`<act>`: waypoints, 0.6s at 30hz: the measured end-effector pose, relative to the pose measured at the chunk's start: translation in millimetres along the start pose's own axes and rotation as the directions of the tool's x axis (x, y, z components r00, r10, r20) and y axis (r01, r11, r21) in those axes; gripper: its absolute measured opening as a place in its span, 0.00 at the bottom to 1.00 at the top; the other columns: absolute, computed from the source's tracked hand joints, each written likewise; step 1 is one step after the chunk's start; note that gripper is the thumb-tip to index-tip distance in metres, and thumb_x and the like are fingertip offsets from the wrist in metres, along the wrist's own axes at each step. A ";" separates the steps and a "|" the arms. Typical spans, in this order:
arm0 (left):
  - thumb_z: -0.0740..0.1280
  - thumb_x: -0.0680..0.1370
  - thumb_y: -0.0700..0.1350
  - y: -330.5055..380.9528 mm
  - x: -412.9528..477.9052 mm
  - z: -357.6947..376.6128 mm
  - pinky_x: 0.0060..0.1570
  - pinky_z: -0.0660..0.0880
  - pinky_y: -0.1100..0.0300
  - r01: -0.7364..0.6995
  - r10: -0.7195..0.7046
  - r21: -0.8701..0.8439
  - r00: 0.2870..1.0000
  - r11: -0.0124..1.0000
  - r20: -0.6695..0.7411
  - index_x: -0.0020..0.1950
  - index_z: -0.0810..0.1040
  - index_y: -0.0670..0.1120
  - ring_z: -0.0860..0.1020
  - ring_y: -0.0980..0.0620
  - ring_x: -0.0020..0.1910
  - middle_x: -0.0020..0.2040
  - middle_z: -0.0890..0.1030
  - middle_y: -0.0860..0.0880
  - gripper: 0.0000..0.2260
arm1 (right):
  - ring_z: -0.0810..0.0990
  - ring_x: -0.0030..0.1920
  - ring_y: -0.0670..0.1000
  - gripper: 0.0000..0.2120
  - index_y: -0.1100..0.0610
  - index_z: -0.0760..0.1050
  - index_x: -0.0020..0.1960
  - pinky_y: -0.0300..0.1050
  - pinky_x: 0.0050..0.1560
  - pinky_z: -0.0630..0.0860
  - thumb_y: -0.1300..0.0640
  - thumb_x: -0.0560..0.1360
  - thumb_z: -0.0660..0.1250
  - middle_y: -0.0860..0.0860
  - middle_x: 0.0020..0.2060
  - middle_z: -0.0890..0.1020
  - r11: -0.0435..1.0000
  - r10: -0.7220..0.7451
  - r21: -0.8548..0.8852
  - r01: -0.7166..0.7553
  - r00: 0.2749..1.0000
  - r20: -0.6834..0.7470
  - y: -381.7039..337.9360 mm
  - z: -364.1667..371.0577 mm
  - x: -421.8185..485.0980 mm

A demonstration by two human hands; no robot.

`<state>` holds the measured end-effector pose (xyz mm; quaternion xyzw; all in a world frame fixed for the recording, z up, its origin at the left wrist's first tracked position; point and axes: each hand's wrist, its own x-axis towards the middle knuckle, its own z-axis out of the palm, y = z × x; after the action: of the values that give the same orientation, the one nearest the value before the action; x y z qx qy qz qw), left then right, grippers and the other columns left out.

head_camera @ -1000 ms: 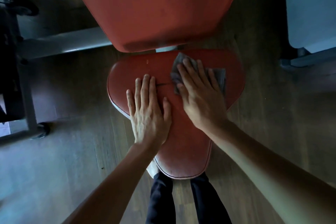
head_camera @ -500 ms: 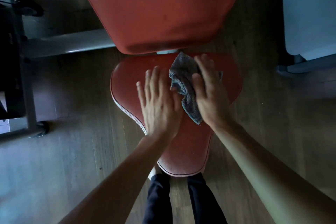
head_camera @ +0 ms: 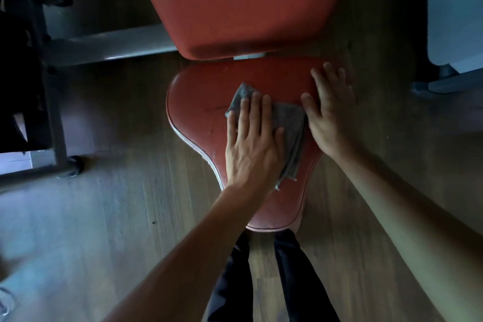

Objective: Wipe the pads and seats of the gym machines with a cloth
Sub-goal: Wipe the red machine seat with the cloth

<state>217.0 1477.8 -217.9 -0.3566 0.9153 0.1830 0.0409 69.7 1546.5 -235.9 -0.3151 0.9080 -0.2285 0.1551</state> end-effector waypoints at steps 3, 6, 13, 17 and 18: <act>0.49 0.85 0.50 -2.6 -26.1 -8.7 0.78 0.41 0.46 0.042 -0.044 0.042 0.998 0.998 0.050 0.81 0.54 0.43 0.50 0.45 0.81 0.81 0.55 0.42 0.25 | 0.50 0.79 0.58 0.27 0.54 0.57 0.79 0.53 0.76 0.45 0.46 0.82 0.54 0.54 0.79 0.56 0.988 0.019 -0.151 -0.017 1.000 0.013 -10.2 8.0 -5.1; 0.49 0.82 0.48 9.0 -28.9 -7.0 0.78 0.43 0.42 0.073 -0.076 0.060 0.996 0.996 0.053 0.80 0.55 0.40 0.51 0.41 0.81 0.80 0.55 0.39 0.27 | 0.49 0.79 0.57 0.28 0.53 0.55 0.80 0.54 0.77 0.44 0.45 0.83 0.52 0.53 0.79 0.54 0.975 0.035 -0.217 -0.040 0.999 -0.027 -12.9 12.8 -6.0; 0.51 0.84 0.56 -20.0 47.5 3.1 0.79 0.42 0.50 0.117 -0.117 -0.007 0.993 0.993 -0.016 0.81 0.49 0.39 0.49 0.44 0.81 0.81 0.53 0.41 0.31 | 0.50 0.79 0.56 0.28 0.52 0.55 0.79 0.53 0.76 0.44 0.44 0.82 0.51 0.52 0.79 0.55 0.974 0.051 -0.221 -0.056 0.998 -0.026 -11.9 12.9 -3.5; 0.50 0.84 0.56 -10.8 8.2 2.4 0.79 0.43 0.48 0.178 -0.178 0.007 0.983 0.984 -0.036 0.80 0.51 0.37 0.49 0.44 0.81 0.81 0.53 0.39 0.31 | 0.49 0.79 0.55 0.28 0.50 0.55 0.79 0.53 0.76 0.44 0.45 0.82 0.54 0.51 0.79 0.54 0.972 0.076 -0.223 -0.080 0.997 -0.025 -15.6 12.0 -5.3; 0.50 0.84 0.56 -7.1 -10.4 1.0 0.79 0.44 0.47 0.153 -0.152 0.028 0.988 0.988 -0.017 0.80 0.51 0.37 0.49 0.44 0.81 0.81 0.53 0.39 0.31 | 0.49 0.79 0.55 0.28 0.50 0.55 0.79 0.53 0.76 0.44 0.45 0.82 0.54 0.51 0.79 0.54 0.970 0.084 -0.228 -0.088 0.996 -0.028 -15.3 11.8 -6.4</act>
<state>229.4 1480.0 -218.8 -0.4263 0.8881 0.1633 0.0532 87.2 1536.1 -237.1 -0.2891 0.9425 -0.1181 0.1191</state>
